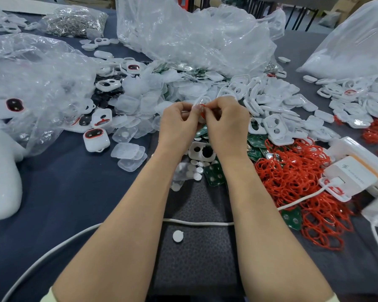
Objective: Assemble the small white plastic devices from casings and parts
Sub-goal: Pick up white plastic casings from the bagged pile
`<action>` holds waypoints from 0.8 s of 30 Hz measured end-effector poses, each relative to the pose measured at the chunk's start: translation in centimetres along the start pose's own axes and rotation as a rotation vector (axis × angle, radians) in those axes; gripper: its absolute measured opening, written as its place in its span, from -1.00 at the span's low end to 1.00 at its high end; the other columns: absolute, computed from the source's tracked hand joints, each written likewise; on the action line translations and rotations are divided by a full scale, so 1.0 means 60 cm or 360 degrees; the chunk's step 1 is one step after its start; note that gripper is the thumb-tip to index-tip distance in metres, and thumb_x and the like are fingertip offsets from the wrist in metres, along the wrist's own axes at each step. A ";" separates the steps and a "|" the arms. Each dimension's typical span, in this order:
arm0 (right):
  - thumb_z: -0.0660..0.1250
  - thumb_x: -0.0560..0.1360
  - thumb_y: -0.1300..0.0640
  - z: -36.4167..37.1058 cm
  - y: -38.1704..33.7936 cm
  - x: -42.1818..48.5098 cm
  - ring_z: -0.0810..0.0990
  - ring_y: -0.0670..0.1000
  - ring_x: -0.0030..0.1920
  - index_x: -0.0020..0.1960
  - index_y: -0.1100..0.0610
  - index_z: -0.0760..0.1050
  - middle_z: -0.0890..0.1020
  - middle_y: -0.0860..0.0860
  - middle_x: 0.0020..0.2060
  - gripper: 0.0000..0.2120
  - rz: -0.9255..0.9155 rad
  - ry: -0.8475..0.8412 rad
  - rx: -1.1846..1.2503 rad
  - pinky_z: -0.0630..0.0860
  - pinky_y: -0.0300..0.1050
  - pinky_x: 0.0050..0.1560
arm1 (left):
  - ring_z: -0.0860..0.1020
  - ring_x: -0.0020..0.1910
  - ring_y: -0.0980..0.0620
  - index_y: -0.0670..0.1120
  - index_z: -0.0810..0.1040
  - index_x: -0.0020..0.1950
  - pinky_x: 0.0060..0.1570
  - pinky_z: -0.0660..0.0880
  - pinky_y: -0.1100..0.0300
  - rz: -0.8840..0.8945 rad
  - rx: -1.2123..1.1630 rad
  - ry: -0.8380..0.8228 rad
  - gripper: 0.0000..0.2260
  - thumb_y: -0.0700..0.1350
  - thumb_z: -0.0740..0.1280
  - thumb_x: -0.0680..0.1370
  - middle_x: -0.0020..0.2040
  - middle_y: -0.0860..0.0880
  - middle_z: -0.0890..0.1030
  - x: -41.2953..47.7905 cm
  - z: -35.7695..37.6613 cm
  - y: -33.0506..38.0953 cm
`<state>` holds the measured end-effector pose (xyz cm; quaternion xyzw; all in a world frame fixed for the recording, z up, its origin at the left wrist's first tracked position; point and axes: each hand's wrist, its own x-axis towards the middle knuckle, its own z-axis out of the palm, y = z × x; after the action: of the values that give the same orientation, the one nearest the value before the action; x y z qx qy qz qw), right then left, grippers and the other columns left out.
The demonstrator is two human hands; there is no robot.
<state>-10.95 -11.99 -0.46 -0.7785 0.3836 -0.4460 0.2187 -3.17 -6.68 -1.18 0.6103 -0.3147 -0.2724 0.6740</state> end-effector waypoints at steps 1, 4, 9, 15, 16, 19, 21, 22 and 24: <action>0.34 0.49 0.25 0.001 -0.001 -0.001 0.59 0.08 -0.12 -0.10 0.25 0.62 0.63 0.11 -0.16 -0.90 0.0000 -0.0013 -0.0012 0.51 0.01 -0.05 | 0.65 -0.20 0.01 -0.08 0.53 -0.15 0.01 0.62 0.03 0.0016 0.0037 0.0011 -0.86 -0.17 0.29 0.60 -0.29 -0.07 0.64 0.001 -0.001 -0.001; 0.33 0.50 0.25 0.004 -0.003 -0.003 0.57 0.09 -0.12 -0.09 0.26 0.62 0.62 0.12 -0.15 -0.89 0.0007 -0.0027 -0.0030 0.48 0.00 -0.06 | 0.65 -0.18 0.00 -0.08 0.54 -0.13 0.04 0.60 -0.02 0.0043 0.0123 0.0033 -0.88 -0.16 0.29 0.60 -0.29 -0.05 0.65 0.003 -0.003 -0.002; 0.33 0.51 0.22 0.008 -0.005 -0.006 0.56 0.09 -0.14 -0.11 0.26 0.61 0.61 0.11 -0.14 -0.87 0.0039 0.0016 -0.0066 0.46 0.02 -0.08 | 0.64 -0.23 0.05 -0.04 0.55 -0.13 0.00 0.61 0.01 0.0094 0.0163 0.0016 -0.92 -0.14 0.35 0.57 -0.30 -0.02 0.66 0.003 -0.002 -0.005; 0.39 0.49 0.17 0.002 -0.005 -0.005 0.59 0.00 -0.16 -0.05 0.19 0.63 0.64 0.07 -0.19 -0.90 0.0223 0.0022 0.0331 0.53 -0.06 -0.05 | 0.66 -0.15 0.07 -0.10 0.54 -0.08 0.00 0.59 0.17 -0.0008 -0.0177 -0.0012 -0.95 -0.21 0.34 0.57 -0.26 -0.02 0.67 0.006 -0.005 -0.004; 0.40 0.49 0.14 0.000 -0.003 -0.002 0.58 -0.04 -0.19 0.01 0.15 0.60 0.63 0.05 -0.19 -0.87 0.0352 -0.0003 0.0513 0.55 -0.10 -0.07 | 0.66 -0.16 0.07 -0.11 0.54 -0.07 -0.02 0.59 0.20 -0.0026 -0.0286 -0.0041 -0.96 -0.22 0.33 0.58 -0.27 -0.01 0.68 0.006 -0.006 -0.002; 0.40 0.50 0.09 -0.010 0.002 0.007 0.55 -0.10 -0.28 0.16 0.17 0.45 0.59 0.06 -0.14 -0.71 0.0886 -0.0217 0.1211 0.52 -0.27 -0.27 | 0.66 -0.23 0.13 -0.16 0.52 -0.04 -0.10 0.57 0.30 -0.0068 -0.0557 -0.0144 -0.98 -0.25 0.30 0.58 -0.31 0.02 0.68 0.005 -0.008 0.003; 0.35 0.53 0.11 -0.014 0.003 0.012 0.50 -0.13 -0.35 0.04 0.21 0.53 0.60 0.01 -0.25 -0.83 0.1068 -0.0410 0.1602 0.46 -0.34 -0.37 | 0.65 -0.26 0.13 -0.16 0.52 -0.04 -0.12 0.57 0.32 -0.0070 -0.0646 -0.0200 -0.98 -0.25 0.30 0.58 -0.30 0.02 0.68 0.003 -0.011 0.007; 0.33 0.55 0.12 -0.016 0.002 0.013 0.48 -0.15 -0.38 -0.06 0.19 0.56 0.60 -0.03 -0.32 -0.87 0.1089 -0.0474 0.1714 0.44 -0.35 -0.40 | 0.65 -0.26 0.12 -0.16 0.52 -0.03 -0.13 0.57 0.32 -0.0064 -0.0682 -0.0228 -0.97 -0.25 0.30 0.58 -0.29 0.02 0.68 0.003 -0.012 0.008; 0.31 0.56 0.13 -0.017 0.001 0.015 0.46 -0.15 -0.40 -0.14 0.15 0.56 0.60 -0.06 -0.37 -0.86 0.1076 -0.0503 0.1834 0.42 -0.36 -0.41 | 0.64 -0.25 0.12 -0.16 0.52 -0.02 -0.10 0.58 0.31 -0.0058 -0.0739 -0.0271 -0.97 -0.24 0.29 0.58 -0.26 0.01 0.68 0.002 -0.013 0.010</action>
<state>-11.60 -12.75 0.49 -0.4312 0.2705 -0.3672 0.7785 -2.51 -6.20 -0.62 0.4195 -0.2884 -0.4000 0.7621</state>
